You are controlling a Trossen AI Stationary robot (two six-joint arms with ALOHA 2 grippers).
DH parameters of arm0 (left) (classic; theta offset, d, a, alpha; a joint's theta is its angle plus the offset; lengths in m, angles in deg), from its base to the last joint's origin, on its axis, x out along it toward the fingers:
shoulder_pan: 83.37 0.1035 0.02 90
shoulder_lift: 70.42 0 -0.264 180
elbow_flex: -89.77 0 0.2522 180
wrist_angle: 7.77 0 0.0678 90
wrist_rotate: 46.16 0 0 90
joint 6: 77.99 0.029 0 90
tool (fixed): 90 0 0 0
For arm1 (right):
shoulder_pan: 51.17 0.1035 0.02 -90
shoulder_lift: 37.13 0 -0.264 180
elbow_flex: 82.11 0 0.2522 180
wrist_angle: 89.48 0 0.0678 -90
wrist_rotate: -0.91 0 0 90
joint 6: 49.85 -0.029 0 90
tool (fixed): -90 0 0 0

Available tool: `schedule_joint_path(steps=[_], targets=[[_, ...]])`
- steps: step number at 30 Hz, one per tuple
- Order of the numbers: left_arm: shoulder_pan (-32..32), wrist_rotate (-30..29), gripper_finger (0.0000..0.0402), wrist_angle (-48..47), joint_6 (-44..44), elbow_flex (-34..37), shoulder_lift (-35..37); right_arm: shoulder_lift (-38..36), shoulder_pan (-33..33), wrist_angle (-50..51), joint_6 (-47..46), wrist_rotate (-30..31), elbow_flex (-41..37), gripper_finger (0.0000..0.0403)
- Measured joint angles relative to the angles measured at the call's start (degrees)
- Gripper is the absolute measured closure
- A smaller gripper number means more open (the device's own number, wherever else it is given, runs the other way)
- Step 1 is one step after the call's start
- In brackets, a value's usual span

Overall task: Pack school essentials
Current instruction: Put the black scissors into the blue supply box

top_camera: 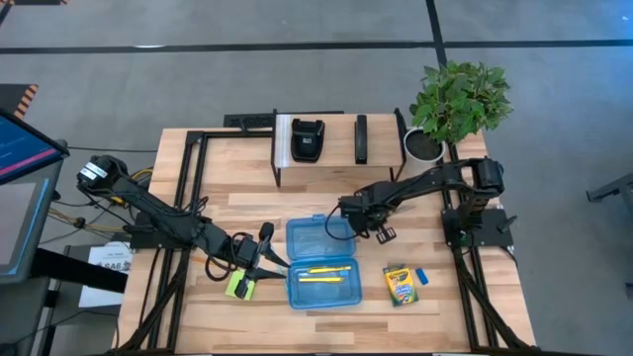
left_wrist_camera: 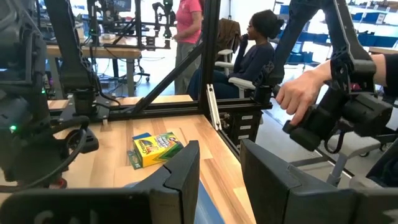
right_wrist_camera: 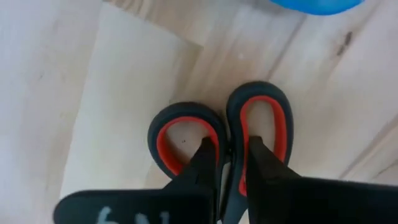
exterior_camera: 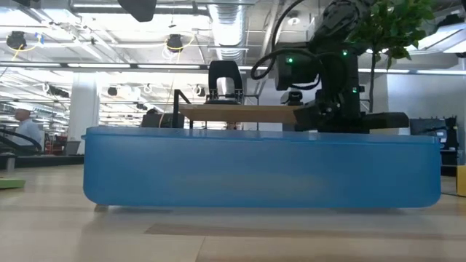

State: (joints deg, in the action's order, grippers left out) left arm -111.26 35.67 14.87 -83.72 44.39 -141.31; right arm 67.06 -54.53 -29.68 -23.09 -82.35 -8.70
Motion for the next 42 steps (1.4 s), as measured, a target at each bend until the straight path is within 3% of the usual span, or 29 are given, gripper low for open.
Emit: schedule_joint_path(steps=[14, 23, 27, 34, 42], targets=[[0.0, 0.0, 0.0299, 0.3, 0.0, 0.0, 0.0, -10.0, 0.9, 4.5, -8.0, -0.4, -0.2, 0.0368], [0.0, -0.1, 0.0299, 0.2, 0.0, 0.0, 0.0, -17.4, 7.2, 1.2, -16.2, -1.5, 0.0, 0.0368], [0.0, -1.7, 0.0299, -0.8, 0.1, 0.0, 1.4, -18.3, 11.4, -0.7, -19.9, -2.8, 4.6, 0.0369], [-0.2, -4.5, 0.0299, -9.6, -0.6, 0.0, 7.1, -13.0, 18.6, -6.4, -20.9, -5.3, 17.6, 0.0369], [-4.9, -10.5, 0.0299, -10.3, 1.7, 0.0, 11.9, 0.5, 23.4, -8.9, -20.7, -9.4, 32.9, 0.0372]])
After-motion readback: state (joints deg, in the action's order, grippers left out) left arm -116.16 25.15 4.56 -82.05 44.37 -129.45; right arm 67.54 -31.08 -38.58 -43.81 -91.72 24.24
